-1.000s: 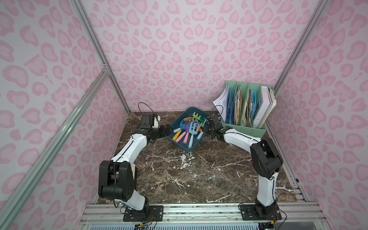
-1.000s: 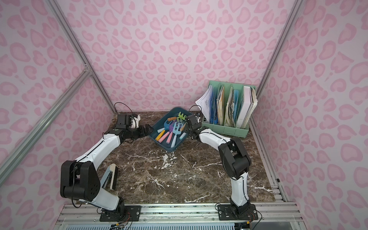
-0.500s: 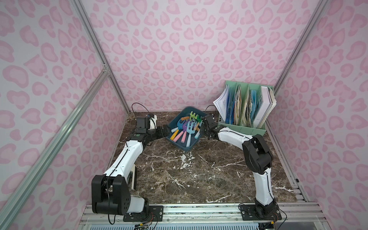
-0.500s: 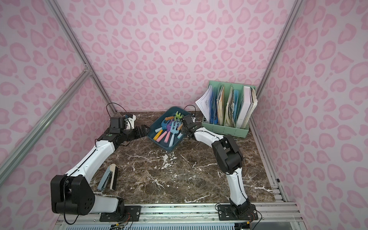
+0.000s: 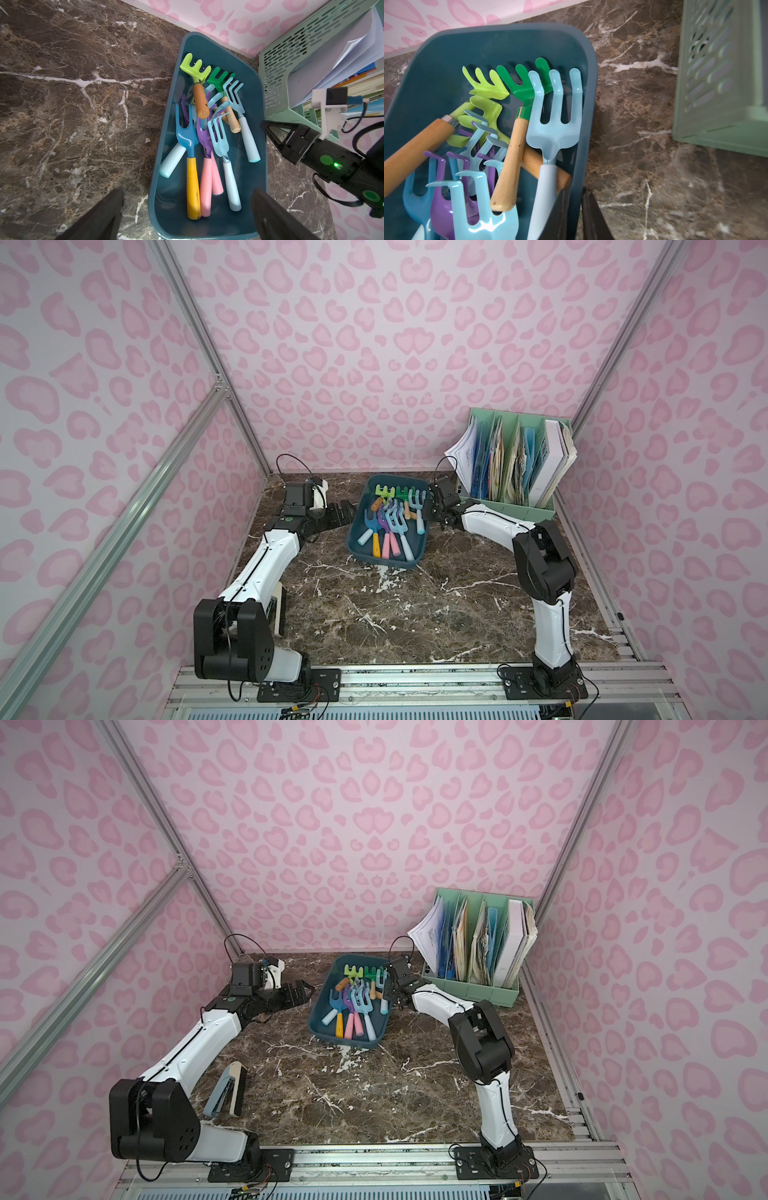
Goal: Take the hand rake out of the storage box
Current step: Adjust the storage box at the center of the board.
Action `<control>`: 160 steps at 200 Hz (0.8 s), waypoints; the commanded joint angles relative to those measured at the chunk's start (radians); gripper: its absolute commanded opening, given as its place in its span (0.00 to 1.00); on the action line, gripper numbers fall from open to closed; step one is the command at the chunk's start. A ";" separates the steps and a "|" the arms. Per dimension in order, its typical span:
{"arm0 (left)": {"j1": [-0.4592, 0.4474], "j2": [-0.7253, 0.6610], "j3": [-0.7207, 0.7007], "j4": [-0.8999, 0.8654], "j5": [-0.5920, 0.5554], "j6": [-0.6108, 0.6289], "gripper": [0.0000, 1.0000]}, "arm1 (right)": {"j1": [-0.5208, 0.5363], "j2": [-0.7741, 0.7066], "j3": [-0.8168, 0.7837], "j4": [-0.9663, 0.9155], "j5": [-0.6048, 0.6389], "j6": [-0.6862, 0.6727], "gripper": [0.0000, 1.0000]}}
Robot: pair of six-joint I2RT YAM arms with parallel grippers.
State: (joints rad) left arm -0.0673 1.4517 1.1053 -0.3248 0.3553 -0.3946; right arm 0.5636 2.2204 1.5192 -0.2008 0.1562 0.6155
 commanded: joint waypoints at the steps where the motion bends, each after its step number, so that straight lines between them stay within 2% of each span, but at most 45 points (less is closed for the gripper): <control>1: 0.000 0.041 -0.001 0.018 0.010 -0.031 0.98 | -0.005 -0.013 -0.001 0.004 0.007 -0.063 0.19; 22: -0.014 0.086 0.006 0.045 0.039 -0.059 0.99 | -0.023 -0.002 0.029 -0.012 -0.035 -0.137 0.18; 52: -0.050 0.152 0.057 0.002 -0.007 -0.064 0.98 | -0.038 0.012 0.067 -0.028 -0.099 -0.190 0.18; 76: -0.061 0.209 0.020 0.105 0.113 -0.137 0.98 | -0.036 0.009 0.080 -0.077 -0.088 -0.175 0.32; 88: -0.083 0.229 0.013 0.131 0.098 -0.139 0.98 | -0.033 -0.026 0.028 -0.030 -0.101 -0.160 0.42; 95: -0.091 0.249 0.024 0.119 0.079 -0.131 0.99 | -0.034 -0.036 0.003 0.001 -0.125 -0.154 0.44; 125: -0.095 0.314 0.029 0.130 0.098 -0.145 0.98 | -0.021 -0.015 0.015 -0.022 -0.117 -0.131 0.42; 160: -0.123 0.314 0.008 0.181 0.111 -0.190 0.98 | -0.041 0.055 0.073 -0.002 -0.209 -0.123 0.33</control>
State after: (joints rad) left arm -0.1692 1.7638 1.1122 -0.2028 0.4374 -0.5510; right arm 0.5362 2.2307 1.5417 -0.2344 0.0135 0.4782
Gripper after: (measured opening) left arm 0.984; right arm 0.348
